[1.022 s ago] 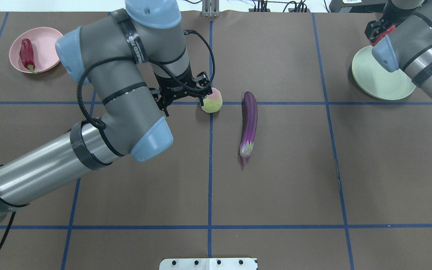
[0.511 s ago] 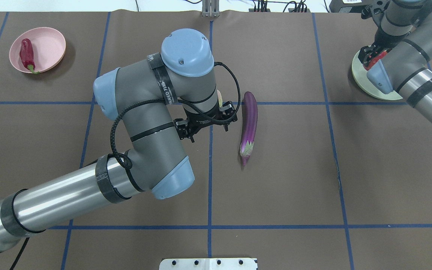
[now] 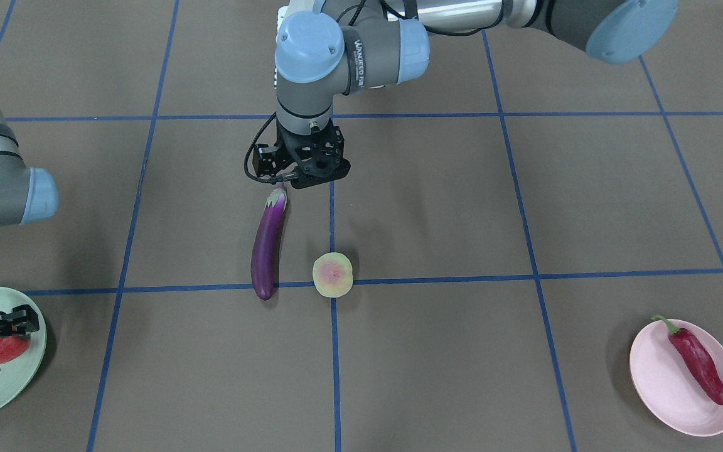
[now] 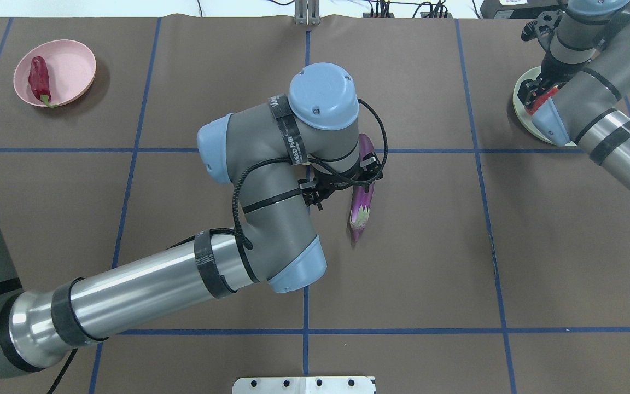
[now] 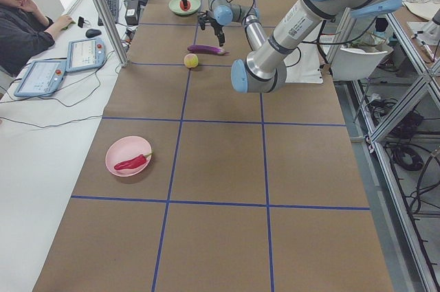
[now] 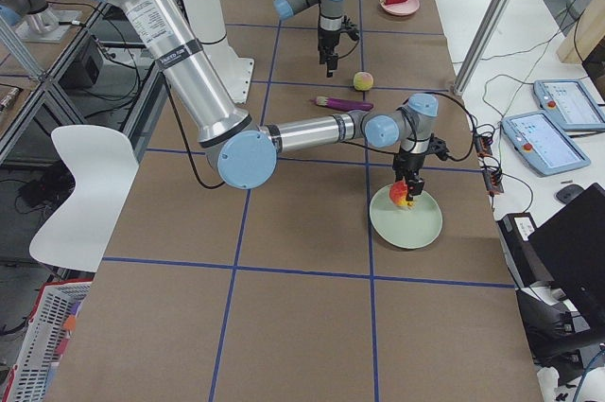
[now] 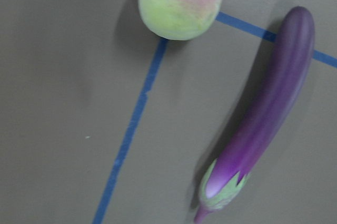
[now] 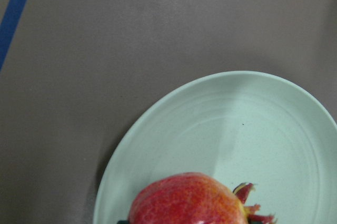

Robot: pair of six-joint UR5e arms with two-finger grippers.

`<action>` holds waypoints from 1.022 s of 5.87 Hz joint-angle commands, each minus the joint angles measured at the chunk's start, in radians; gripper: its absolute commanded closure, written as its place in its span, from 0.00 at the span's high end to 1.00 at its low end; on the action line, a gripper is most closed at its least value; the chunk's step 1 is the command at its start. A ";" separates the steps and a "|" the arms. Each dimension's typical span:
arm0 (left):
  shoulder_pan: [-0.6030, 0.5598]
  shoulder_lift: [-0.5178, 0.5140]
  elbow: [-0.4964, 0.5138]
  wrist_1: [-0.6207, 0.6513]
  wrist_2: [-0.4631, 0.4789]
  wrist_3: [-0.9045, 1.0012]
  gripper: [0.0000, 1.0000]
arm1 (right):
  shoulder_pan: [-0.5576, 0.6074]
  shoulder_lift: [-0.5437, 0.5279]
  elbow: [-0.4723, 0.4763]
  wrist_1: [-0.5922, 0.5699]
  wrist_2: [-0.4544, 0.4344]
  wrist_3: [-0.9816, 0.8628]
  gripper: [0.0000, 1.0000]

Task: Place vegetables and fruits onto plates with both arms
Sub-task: 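Reach left gripper to purple eggplant while right sets pomegranate on green plate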

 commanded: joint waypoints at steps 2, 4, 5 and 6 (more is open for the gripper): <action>0.029 -0.056 0.148 -0.148 0.019 -0.009 1.00 | 0.051 0.007 0.024 0.001 0.080 0.052 0.99; 0.057 -0.097 0.220 -0.208 0.059 -0.009 1.00 | 0.143 0.008 0.047 -0.012 0.228 0.049 0.99; 0.054 -0.096 0.233 -0.216 0.079 0.012 0.98 | 0.172 0.004 0.064 -0.018 0.280 0.049 0.99; 0.042 -0.096 0.231 -0.209 0.081 0.152 0.98 | 0.179 0.004 0.076 -0.035 0.301 0.049 0.99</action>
